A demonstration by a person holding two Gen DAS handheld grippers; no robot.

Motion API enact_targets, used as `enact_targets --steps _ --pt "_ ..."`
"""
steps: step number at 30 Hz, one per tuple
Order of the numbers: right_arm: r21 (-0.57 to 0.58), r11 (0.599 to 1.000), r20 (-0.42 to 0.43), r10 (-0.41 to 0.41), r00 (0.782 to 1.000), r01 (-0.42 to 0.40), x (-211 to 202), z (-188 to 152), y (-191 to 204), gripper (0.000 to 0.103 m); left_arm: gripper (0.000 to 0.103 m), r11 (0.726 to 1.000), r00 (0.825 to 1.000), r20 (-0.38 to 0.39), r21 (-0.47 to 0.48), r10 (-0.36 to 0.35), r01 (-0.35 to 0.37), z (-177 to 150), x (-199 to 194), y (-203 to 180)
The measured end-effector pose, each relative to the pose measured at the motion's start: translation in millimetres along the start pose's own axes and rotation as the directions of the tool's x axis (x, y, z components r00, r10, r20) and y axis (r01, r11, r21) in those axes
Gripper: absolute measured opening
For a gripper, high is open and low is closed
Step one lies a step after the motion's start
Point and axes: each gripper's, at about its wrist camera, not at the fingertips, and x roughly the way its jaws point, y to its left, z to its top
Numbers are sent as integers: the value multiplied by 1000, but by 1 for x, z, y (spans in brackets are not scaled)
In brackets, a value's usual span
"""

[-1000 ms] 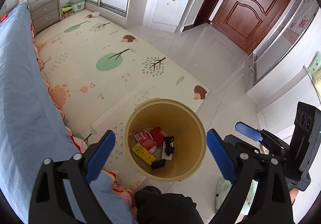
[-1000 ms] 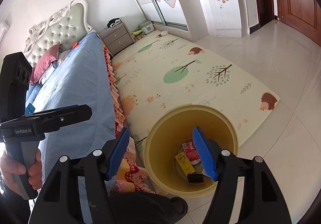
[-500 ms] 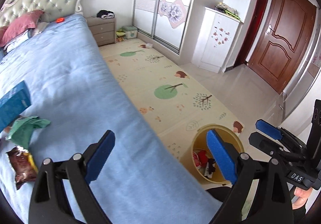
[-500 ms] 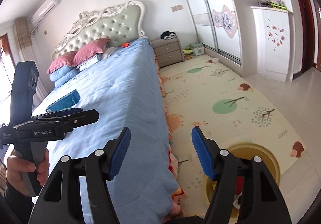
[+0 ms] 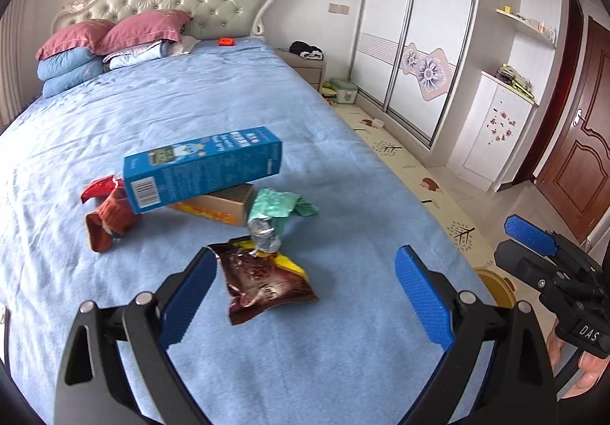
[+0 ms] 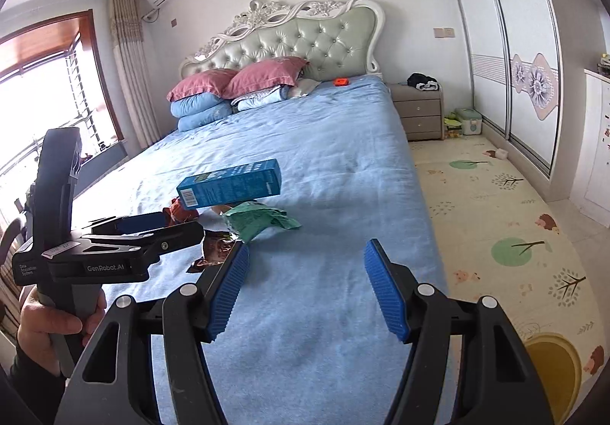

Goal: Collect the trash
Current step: 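Move both open tools back over the wrappers on the bed, then grasp the brown snack wrapper with left tool while right tool grasps green wrapper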

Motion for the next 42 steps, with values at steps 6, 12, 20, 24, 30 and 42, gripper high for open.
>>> enact_targets --steps 6,12,20,24,30,42 --pt "-36 999 -28 32 999 -33 30 4 31 63 94 998 1000 -24 -57 7 -8 -11 1 38" --pt "-36 999 -50 33 998 -34 52 3 41 63 94 990 992 -97 -124 -75 62 -23 34 64" --pt "-47 999 -71 23 997 -26 74 11 42 64 78 964 971 -182 -245 -152 105 -20 85 72" --pt "-59 998 -99 23 995 -29 89 14 44 64 55 972 974 -193 -225 -120 75 -21 95 65" --pt "-80 996 -136 21 990 -33 111 15 50 64 17 955 972 -153 -266 -180 134 -28 92 81" --pt "-138 990 -232 -8 973 -25 165 9 75 64 16 950 989 -85 -299 -122 92 -26 60 123"
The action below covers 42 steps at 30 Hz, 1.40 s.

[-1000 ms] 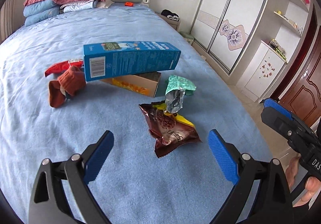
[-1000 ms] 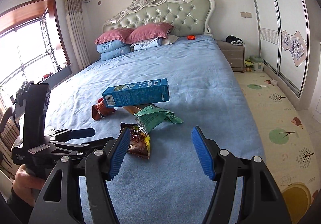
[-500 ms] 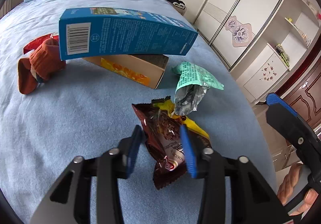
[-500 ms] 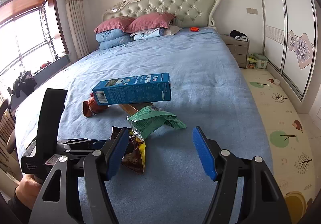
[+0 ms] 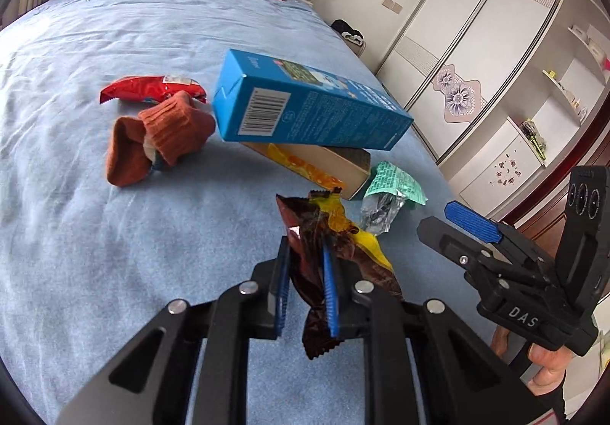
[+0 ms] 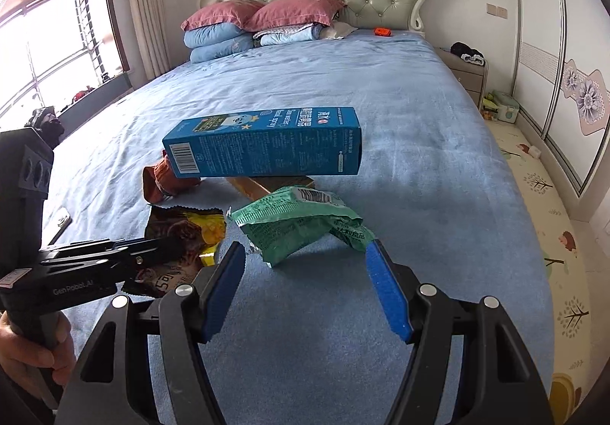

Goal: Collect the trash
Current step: 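Grasp the brown snack wrapper with left tool while right tool grasps green wrapper, then carry both wrappers over the yellow bin and open both tools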

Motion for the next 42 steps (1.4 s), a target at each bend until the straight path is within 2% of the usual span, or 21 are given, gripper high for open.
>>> enact_targets --steps 6,8,9,10,12,21,27,33,37,42 --pt "-1 1000 -54 -6 999 6 31 10 3 67 16 1000 1000 -12 -14 3 -3 -2 -2 12" --pt "-13 1000 -68 -8 998 8 39 12 5 63 16 1000 1000 -14 -17 4 -4 -2 -1 15" --pt "-23 1000 -73 -12 997 11 42 14 6 51 16 1000 1000 -14 -19 4 -4 -2 -1 15" --pt "-35 999 -86 -17 996 14 45 15 6 34 16 1000 1000 -17 -20 3 -3 -2 -1 16" --pt "-42 999 -100 -9 995 5 49 17 5 13 16 1000 1000 -20 -22 3 -4 -2 0 17" --pt "24 999 -35 47 998 -47 20 9 -13 6 16 1000 1000 -10 -21 5 -5 -2 -4 14" --pt "32 998 26 58 998 -59 -22 -2 -22 5 16 1000 1000 2 14 -9 9 -1 -11 -13" --pt "65 996 99 58 993 -64 -76 -15 -47 5 16 995 999 13 88 -42 40 -3 -17 -63" --pt "120 993 149 -2 989 -17 -114 -28 -75 5 16 985 998 8 157 -70 68 -8 -14 -109" --pt "188 982 179 -69 981 35 -155 -53 -121 5 16 964 992 -39 233 -120 126 -18 2 -170"
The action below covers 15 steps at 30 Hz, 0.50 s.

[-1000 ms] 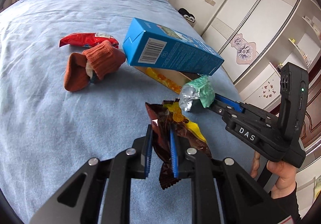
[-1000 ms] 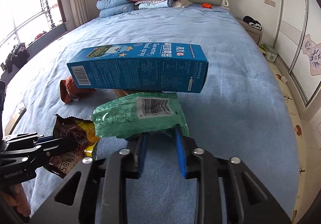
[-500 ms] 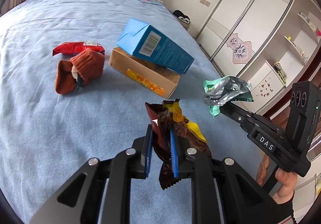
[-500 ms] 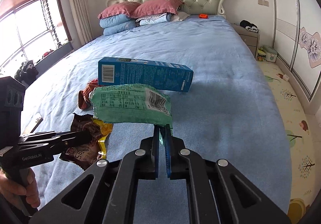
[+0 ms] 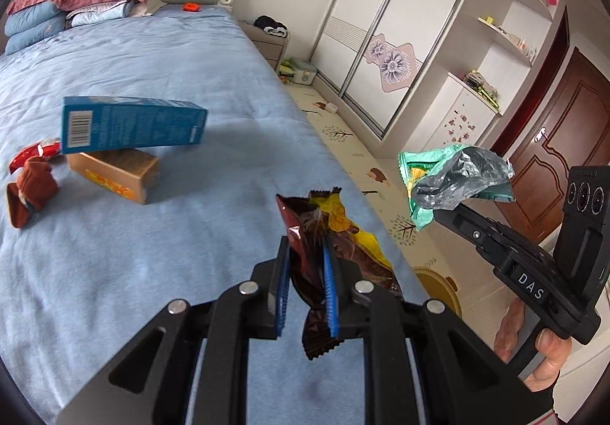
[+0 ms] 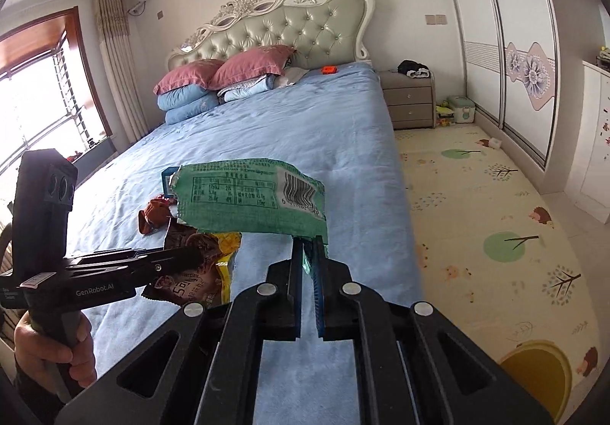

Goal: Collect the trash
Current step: 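Carry both wrappers over the yellow bin and open both tools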

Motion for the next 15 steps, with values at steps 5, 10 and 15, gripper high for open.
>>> enact_targets --steps 5,10,15 --pt "66 994 10 -87 996 87 -38 -18 -57 5 16 995 996 -60 76 -67 72 0 37 -61" --pt "127 976 3 -180 984 178 -72 -41 -114 5 16 979 981 -145 140 -129 149 -7 84 -125" --pt "190 946 -21 -262 965 261 -101 -68 -167 5 16 958 952 -250 177 -176 224 -20 137 -184"
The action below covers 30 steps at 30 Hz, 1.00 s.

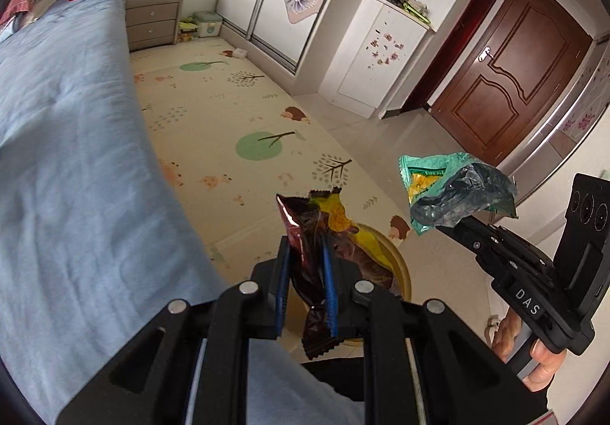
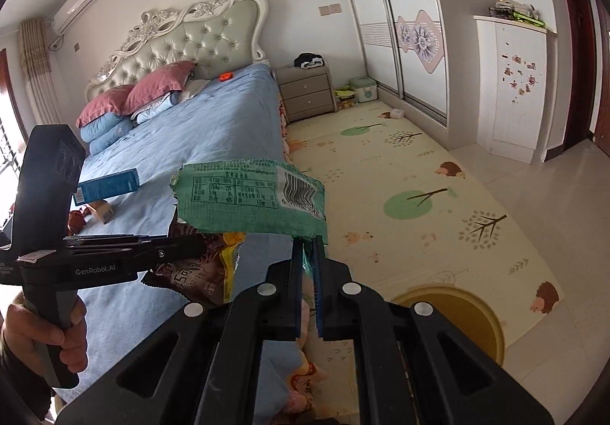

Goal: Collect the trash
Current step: 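Carry both wrappers over the yellow bin and open both tools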

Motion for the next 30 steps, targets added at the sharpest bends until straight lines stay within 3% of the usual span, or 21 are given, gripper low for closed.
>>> enact_targets --steps 9,16,25,27,29,30 --pt "91 986 -76 -136 988 143 -6 -38 -93 5 16 995 981 -188 76 -51 67 2 108 -70" --pt "155 966 -171 -180 969 207 10 -78 -146 5 16 988 937 -349 138 -14 67 -2 183 -97" --pt "239 939 -273 -181 945 249 37 -116 -191 6 17 984 886 -463 162 11 72 -25 238 -113" --pt "258 931 -279 -183 943 257 39 -117 -196 10 29 984 869 -495 156 5 83 -27 246 -112" --pt "277 919 -291 -200 936 282 41 -117 -202 32 88 987 853 -521 146 14 73 -29 253 -108" --pt "275 915 -284 -216 934 295 41 -116 -205 42 92 987 858 -512 151 37 47 -30 254 -105"
